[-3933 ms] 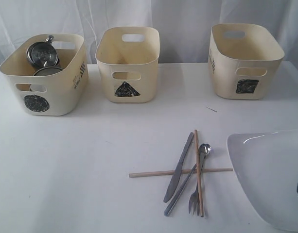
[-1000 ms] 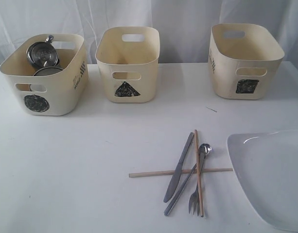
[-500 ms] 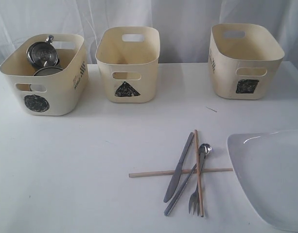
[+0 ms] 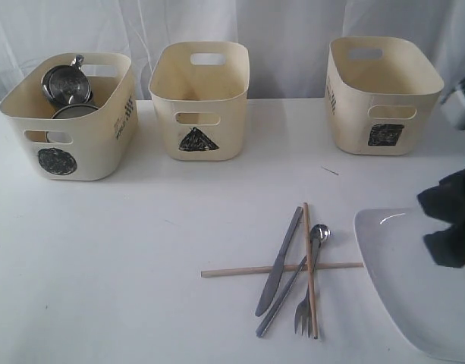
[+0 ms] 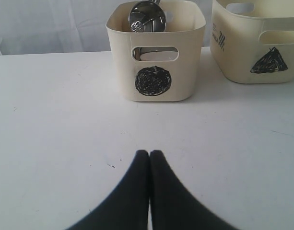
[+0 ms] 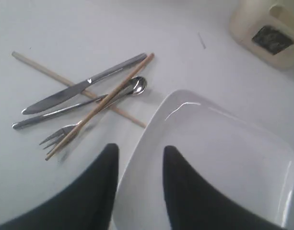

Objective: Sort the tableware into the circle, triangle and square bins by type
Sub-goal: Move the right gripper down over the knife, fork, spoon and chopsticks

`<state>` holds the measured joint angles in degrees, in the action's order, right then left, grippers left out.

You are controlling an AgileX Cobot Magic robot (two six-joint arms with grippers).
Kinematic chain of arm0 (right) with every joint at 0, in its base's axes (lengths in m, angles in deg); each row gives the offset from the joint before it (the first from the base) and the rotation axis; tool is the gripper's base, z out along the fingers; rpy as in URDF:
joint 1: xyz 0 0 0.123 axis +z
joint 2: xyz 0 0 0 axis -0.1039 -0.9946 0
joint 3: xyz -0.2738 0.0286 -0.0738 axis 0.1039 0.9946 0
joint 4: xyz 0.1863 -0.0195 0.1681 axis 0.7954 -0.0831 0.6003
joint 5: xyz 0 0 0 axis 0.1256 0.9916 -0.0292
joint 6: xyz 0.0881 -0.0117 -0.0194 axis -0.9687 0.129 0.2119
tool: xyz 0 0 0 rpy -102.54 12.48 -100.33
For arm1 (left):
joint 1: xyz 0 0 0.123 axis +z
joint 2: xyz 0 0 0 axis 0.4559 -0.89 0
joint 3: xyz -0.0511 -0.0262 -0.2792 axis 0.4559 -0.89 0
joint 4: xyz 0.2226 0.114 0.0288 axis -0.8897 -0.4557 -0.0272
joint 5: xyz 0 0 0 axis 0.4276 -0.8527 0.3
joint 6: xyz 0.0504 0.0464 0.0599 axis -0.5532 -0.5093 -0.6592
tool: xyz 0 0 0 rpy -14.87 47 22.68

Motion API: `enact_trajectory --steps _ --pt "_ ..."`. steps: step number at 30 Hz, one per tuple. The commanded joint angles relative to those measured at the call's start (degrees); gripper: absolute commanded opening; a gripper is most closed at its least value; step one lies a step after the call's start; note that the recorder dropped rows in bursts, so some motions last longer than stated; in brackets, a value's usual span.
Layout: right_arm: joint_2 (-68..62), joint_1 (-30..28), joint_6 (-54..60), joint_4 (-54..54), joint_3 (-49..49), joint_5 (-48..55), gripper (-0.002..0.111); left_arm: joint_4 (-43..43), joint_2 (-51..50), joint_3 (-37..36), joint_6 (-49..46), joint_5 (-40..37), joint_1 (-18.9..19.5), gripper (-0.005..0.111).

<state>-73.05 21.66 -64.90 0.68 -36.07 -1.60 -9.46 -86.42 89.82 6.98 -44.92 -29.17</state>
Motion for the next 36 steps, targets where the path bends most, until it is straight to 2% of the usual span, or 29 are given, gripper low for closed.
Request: enact_trajectory --steps 1,3,9,18,24,29,36 --pt "-7.8 0.3 -8.5 2.5 -0.4 -2.8 0.054 0.5 0.3 -0.2 0.3 -0.1 0.2 0.000" --pt "-11.2 0.3 -15.4 2.5 -0.4 -5.7 0.060 0.5 0.3 -0.2 0.3 -0.1 0.2 0.000" --pt "-18.9 0.3 -27.6 2.5 -0.4 -15.3 0.061 0.5 0.3 -0.2 0.3 -0.1 0.2 0.000" --pt "-33.1 3.8 -34.8 3.7 -7.8 -14.7 0.058 0.5 0.3 -0.2 0.3 -0.1 0.2 0.000" --pt "-41.2 6.0 -35.5 9.4 -13.4 -14.6 0.055 0.5 0.3 -0.2 0.3 -0.1 0.2 0.000" --pt "-46.0 6.1 -42.9 9.5 -15.4 -14.9 0.055 0.5 0.3 -0.2 0.3 -0.1 0.2 0.000" --pt "-50.4 6.6 -45.3 9.5 -15.7 -17.1 0.055 0.5 0.3 -0.2 0.3 -0.1 0.2 0.000"
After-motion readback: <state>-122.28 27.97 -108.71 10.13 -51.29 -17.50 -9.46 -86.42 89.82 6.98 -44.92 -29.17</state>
